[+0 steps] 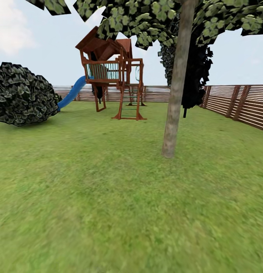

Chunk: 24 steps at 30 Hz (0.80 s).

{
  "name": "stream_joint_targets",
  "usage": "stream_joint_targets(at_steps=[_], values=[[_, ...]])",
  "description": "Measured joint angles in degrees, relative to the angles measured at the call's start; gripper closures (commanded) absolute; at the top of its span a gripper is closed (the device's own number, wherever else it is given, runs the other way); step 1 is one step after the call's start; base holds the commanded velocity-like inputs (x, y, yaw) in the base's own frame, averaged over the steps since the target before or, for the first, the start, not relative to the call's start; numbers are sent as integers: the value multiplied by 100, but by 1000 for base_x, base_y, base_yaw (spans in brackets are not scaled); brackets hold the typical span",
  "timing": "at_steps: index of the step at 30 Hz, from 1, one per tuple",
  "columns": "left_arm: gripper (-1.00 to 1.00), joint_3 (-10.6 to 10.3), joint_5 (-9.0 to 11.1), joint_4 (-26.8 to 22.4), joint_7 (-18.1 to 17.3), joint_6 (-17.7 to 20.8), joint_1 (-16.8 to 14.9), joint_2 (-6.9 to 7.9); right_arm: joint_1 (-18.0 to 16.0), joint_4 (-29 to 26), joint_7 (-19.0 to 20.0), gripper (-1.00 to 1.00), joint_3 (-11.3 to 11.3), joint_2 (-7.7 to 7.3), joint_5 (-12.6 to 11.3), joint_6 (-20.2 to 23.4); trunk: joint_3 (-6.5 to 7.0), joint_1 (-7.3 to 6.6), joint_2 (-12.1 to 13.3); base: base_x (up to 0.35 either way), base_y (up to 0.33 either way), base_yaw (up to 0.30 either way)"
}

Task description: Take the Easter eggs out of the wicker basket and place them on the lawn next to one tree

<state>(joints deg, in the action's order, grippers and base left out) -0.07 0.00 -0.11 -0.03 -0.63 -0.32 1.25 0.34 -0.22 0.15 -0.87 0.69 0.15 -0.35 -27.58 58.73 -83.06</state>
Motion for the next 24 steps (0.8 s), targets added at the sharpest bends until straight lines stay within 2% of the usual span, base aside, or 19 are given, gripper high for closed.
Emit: stream_joint_targets(at_steps=[24], values=[[-100, 0, 0, 0, 3, 0, 0, 1, -4, -14, 1, -100, -19, 19, 25, 3, -129, 0, 0, 0, 0, 249]])
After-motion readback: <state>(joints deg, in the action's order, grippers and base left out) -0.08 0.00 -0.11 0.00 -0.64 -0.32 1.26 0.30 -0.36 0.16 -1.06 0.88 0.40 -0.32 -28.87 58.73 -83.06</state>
